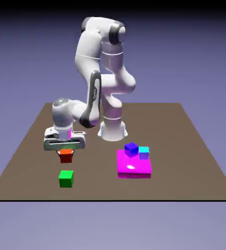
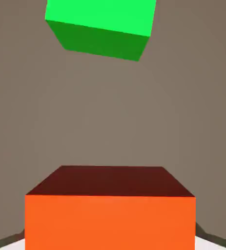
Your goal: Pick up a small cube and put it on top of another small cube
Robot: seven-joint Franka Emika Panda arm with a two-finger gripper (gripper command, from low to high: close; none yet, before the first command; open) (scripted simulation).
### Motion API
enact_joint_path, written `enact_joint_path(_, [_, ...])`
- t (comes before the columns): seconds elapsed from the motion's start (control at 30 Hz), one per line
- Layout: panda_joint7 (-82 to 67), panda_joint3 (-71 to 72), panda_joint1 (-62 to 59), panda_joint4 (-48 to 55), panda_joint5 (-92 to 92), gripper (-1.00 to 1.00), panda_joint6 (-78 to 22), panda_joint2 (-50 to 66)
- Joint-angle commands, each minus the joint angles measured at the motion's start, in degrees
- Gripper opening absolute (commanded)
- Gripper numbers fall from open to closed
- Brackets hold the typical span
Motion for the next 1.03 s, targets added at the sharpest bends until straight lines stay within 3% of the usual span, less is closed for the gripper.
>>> enact_joint_path(0.0, [1.5, -2.0, 1.6, -0.3, -2.0, -1.0, -0.9, -1.3])
enact_joint_path(0.63, [12.3, 33.8, 17.0, -11.4, -12.7, -1.0, -25.6, -38.3])
enact_joint_path(0.9, [12.5, 33.4, 16.8, -14.5, -13.1, -1.0, -8.9, -24.7])
enact_joint_path(0.93, [12.5, 33.4, 16.8, -14.5, -13.1, 1.0, -8.9, -24.7])
enact_joint_path(1.0, [12.5, 33.5, 16.8, -14.0, -13.1, 1.0, -11.4, -26.7])
